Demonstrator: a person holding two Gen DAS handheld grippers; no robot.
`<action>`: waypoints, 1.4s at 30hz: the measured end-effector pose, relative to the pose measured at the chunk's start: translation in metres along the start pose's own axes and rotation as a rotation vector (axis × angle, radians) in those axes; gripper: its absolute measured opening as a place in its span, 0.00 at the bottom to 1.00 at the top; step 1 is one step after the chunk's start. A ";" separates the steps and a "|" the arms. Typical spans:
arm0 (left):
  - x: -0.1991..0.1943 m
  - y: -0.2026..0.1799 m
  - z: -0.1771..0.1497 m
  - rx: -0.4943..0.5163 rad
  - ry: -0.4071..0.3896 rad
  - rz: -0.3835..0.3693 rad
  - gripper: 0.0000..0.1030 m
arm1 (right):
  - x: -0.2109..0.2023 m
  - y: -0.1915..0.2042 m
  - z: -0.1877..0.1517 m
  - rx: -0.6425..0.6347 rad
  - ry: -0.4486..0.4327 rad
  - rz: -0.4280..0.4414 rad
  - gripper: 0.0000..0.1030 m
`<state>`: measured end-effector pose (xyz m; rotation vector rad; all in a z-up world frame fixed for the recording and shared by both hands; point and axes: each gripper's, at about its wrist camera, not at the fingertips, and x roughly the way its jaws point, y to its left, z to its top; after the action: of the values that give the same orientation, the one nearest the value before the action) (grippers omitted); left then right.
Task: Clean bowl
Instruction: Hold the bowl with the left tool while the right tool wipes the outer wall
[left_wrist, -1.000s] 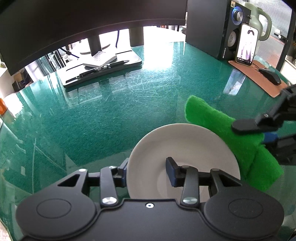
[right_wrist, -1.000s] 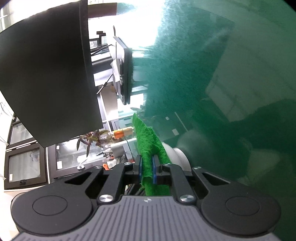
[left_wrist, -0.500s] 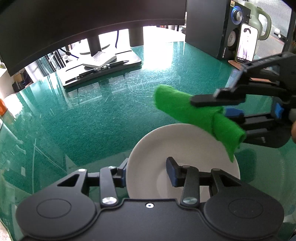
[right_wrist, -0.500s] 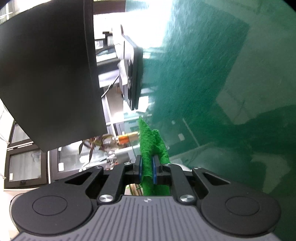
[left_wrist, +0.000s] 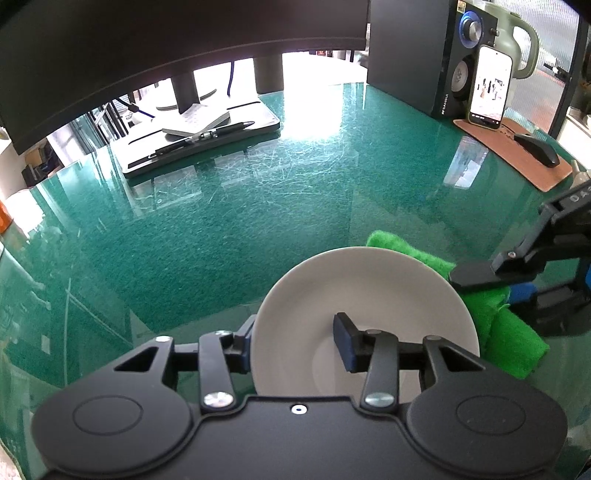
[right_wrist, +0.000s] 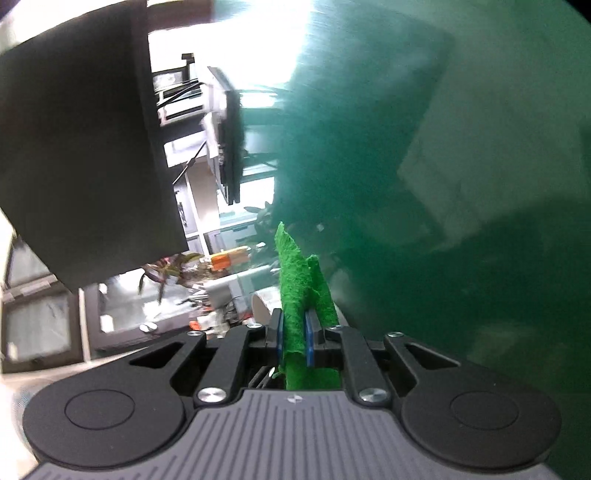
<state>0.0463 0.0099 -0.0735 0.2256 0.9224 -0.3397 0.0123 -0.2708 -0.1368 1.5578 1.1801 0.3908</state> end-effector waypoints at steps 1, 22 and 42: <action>0.000 0.000 0.000 0.002 0.000 0.000 0.40 | 0.002 -0.005 0.002 0.043 -0.001 0.012 0.12; 0.000 -0.001 0.000 0.016 -0.006 -0.006 0.41 | 0.010 -0.014 0.012 0.132 -0.021 0.066 0.12; 0.000 -0.002 0.002 0.029 0.016 -0.013 0.45 | 0.024 -0.006 0.024 0.068 0.029 0.082 0.12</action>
<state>0.0465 0.0072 -0.0726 0.2492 0.9353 -0.3640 0.0381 -0.2644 -0.1587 1.6680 1.1645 0.4323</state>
